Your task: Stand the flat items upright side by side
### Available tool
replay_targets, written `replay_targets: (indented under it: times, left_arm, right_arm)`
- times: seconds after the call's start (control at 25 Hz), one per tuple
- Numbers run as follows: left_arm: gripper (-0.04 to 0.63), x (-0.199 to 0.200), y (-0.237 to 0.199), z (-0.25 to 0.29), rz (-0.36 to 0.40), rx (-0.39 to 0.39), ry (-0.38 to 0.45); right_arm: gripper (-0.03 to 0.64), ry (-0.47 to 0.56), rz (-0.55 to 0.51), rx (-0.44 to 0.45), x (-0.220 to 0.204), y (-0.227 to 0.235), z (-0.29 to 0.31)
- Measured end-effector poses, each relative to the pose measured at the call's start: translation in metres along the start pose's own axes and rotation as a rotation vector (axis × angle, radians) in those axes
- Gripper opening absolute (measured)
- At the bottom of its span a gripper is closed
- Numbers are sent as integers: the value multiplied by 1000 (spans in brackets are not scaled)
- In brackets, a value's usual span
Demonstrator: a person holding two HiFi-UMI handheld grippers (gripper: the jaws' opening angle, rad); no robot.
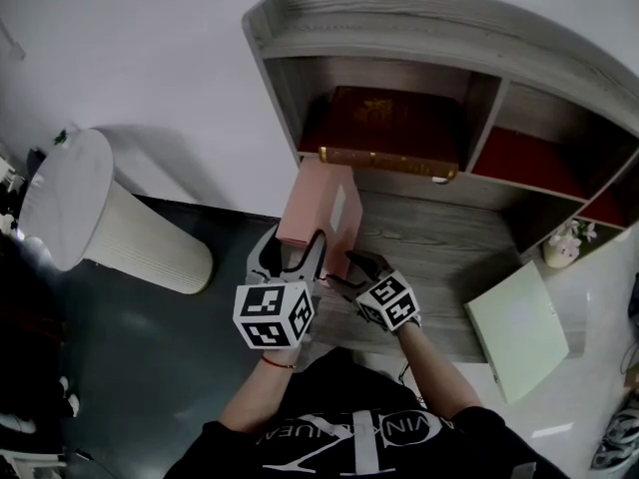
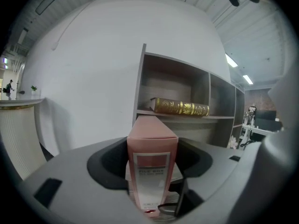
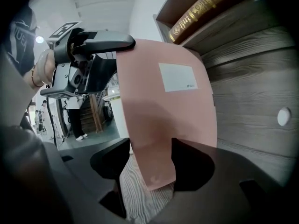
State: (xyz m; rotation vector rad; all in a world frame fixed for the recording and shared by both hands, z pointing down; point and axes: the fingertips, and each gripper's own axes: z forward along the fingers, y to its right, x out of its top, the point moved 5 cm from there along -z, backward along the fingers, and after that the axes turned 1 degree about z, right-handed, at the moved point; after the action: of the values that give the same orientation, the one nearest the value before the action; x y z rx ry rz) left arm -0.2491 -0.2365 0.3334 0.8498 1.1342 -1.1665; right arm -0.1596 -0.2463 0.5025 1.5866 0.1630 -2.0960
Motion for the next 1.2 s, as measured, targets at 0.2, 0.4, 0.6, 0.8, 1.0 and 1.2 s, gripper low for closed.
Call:
replay_targets:
  times: [0.2, 0.4, 0.6, 0.8, 1.0, 1.2]
  left_arm:
    - [288, -1, -2, 6, 58, 13, -14]
    - [288, -2, -5, 12, 82, 13, -23]
    - [288, -1, -10, 19, 89, 3, -14]
    - [288, 1, -12, 29, 89, -7, -6]
    - [288, 3, -15, 35, 87, -31, -1]
    - [290, 3, -18, 35, 97, -51, 18]
  right_arm:
    - [283, -10, -2, 23, 2, 4, 16]
    - [279, -30, -11, 34, 3, 9, 31]
    - [278, -25, -3, 41, 5, 15, 39]
    - [278, -25, -4, 22, 9, 24, 42]
    - [284, -31, -7, 4, 11, 29, 45]
    - [301, -48, -18, 1, 12, 30, 47]
